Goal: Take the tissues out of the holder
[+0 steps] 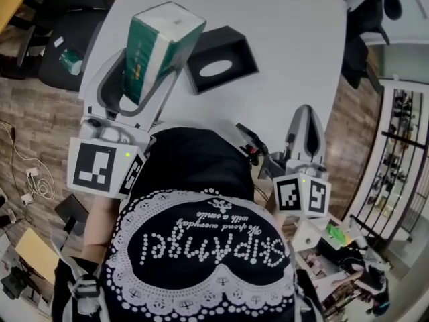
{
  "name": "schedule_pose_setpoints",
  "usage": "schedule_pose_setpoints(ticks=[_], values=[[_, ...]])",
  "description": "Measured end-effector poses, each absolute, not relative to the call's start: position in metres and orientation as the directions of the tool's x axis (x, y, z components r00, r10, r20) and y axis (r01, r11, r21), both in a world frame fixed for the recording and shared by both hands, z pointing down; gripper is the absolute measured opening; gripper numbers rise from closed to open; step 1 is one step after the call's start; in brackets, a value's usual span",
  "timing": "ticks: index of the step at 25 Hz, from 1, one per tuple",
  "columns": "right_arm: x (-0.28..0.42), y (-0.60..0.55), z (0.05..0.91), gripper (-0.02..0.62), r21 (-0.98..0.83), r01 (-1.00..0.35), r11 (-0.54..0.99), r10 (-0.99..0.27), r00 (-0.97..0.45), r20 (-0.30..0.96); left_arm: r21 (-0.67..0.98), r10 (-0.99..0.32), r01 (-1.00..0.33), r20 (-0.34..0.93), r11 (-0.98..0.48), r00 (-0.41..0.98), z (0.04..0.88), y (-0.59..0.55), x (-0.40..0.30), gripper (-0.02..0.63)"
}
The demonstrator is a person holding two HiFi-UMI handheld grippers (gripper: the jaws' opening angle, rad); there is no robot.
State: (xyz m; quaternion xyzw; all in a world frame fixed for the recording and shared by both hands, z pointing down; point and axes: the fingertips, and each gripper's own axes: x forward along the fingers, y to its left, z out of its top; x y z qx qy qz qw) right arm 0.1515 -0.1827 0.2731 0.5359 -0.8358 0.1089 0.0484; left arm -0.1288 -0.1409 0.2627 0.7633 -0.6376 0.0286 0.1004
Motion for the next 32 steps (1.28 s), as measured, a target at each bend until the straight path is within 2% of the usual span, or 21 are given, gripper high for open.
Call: schedule_pose_setpoints(ticks=[32], values=[[0.1462, -0.1875, 0.2754, 0.035, -0.107, -0.898, 0.427, -0.872, -0.440, 0.215, 0.129, -0.964, -0.976, 0.179, -0.176, 0.197, 0.2643, -0.1445, -0.1240, 0.336]])
